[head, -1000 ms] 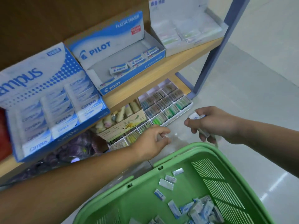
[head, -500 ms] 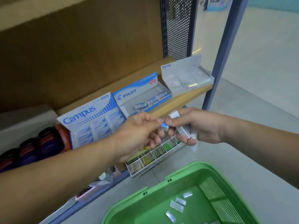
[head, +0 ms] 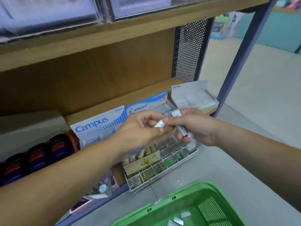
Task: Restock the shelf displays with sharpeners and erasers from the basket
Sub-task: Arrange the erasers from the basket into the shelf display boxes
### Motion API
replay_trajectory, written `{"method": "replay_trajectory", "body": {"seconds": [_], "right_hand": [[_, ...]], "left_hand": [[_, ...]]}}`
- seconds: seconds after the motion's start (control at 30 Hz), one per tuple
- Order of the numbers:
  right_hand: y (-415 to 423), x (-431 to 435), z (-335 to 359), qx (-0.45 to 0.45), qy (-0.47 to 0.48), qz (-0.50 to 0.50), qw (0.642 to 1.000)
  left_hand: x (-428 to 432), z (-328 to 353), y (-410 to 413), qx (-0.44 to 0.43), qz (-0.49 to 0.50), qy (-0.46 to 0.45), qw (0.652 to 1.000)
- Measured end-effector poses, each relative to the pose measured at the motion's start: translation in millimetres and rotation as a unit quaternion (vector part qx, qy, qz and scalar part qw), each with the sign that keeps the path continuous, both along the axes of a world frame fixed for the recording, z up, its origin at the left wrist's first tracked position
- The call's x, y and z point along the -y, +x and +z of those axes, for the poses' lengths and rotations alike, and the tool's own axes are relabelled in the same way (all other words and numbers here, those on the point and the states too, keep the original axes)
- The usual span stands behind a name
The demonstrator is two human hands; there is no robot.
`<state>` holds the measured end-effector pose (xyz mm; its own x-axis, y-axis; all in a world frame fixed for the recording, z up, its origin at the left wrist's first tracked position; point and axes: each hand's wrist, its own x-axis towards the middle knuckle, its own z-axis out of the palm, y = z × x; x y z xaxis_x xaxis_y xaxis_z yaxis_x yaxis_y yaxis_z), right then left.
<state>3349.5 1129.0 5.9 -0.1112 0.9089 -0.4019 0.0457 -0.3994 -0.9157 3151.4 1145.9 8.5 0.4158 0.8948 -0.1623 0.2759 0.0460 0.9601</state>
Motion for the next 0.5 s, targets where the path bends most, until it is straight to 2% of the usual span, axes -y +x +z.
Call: {"method": "replay_trajectory", "body": {"seconds": [0.07,0.13,0.23,0.3,0.37,0.43,0.5], "right_hand": [[-2,-21,9,0.072,-0.012,-0.004,0.997],[-5,-38,15,0.110,-0.018,0.006,0.994],[-13,-56,12,0.087,-0.033,0.025,0.995],[-15,-61,6,0.097,-0.040,0.057,0.993],[-12,-65,2,0.192,-0.016,0.109,0.975],[-7,-67,1,0.278,0.041,0.112,0.953],[-1,-69,0,0.253,0.074,0.076,0.962]], "left_hand": [[-16,3,-10,-0.069,0.070,0.043,0.994],[-31,3,-20,-0.093,0.130,0.056,0.985],[-50,-3,-32,-0.110,0.195,0.077,0.972],[-59,-10,-38,-0.166,0.198,0.105,0.960],[-65,-19,-42,-0.209,0.182,0.127,0.952],[-72,-25,-42,-0.227,0.163,0.145,0.949],[-77,-28,-37,-0.244,0.137,0.156,0.947]]}}
